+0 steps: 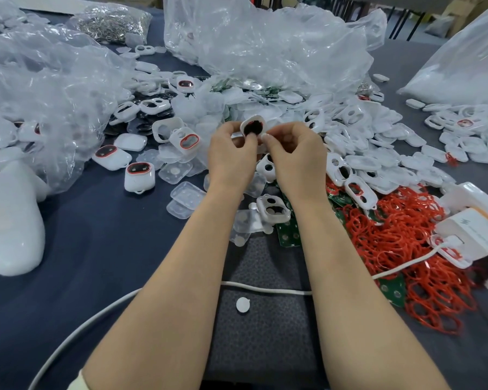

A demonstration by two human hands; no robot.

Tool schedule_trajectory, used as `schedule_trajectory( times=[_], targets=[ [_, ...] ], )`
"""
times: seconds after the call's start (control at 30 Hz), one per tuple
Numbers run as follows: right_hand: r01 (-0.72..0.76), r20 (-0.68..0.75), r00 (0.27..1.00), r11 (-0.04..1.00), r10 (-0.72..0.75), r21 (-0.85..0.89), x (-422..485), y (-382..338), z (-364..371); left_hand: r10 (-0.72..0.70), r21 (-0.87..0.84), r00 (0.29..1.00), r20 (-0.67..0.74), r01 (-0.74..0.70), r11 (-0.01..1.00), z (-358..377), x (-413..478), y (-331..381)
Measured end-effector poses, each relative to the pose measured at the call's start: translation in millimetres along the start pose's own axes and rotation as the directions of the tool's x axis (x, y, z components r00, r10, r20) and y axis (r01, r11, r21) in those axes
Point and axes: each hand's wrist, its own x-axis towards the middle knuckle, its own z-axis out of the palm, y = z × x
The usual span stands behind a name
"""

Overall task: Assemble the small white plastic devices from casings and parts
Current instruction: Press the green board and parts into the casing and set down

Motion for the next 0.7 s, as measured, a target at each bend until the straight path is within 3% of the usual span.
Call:
schedule_trajectory(
  times=[0.1,0.23,0.37,0.5,0.57,0.7],
  targets=[
    [-0.034,-0.027,0.999,0.999,0.035,0.022,0.5,1.3,-0.3,0.0,0.004,1.0,-0.009,0.0,1.0,-0.1,0.3,-0.1],
    [-0.145,-0.063,0.985,0.973,0.158,0.182,2.1,0.2,-3.7,-0.013,0.005,0.999,-0.036,0.014,1.0,-1.2,0.5,-0.8],
    [-0.266,0.035,0.958,0.843,0.283,0.467,4.9,-2.9,-8.7,-0.027,-0.002,0.999,-0.045,0.027,1.0,-1.4,0.5,-1.0],
    [-0.349,0.12,0.928,0.713,0.352,0.608,6.8,-2.5,-9.9,-0.035,-0.007,0.998,-0.044,0.035,0.999,-1.6,0.5,-0.7],
    [-0.342,0.122,0.933,0.734,0.337,0.587,5.8,-2.1,-8.4,-0.034,-0.009,0.999,-0.042,0.034,0.999,-1.3,-0.1,-0.9],
    [-0.235,0.043,0.971,0.895,0.237,0.378,3.9,-1.1,-5.0,-0.03,-0.002,0.999,-0.037,0.03,1.0,0.2,-1.1,-1.4]
  ],
)
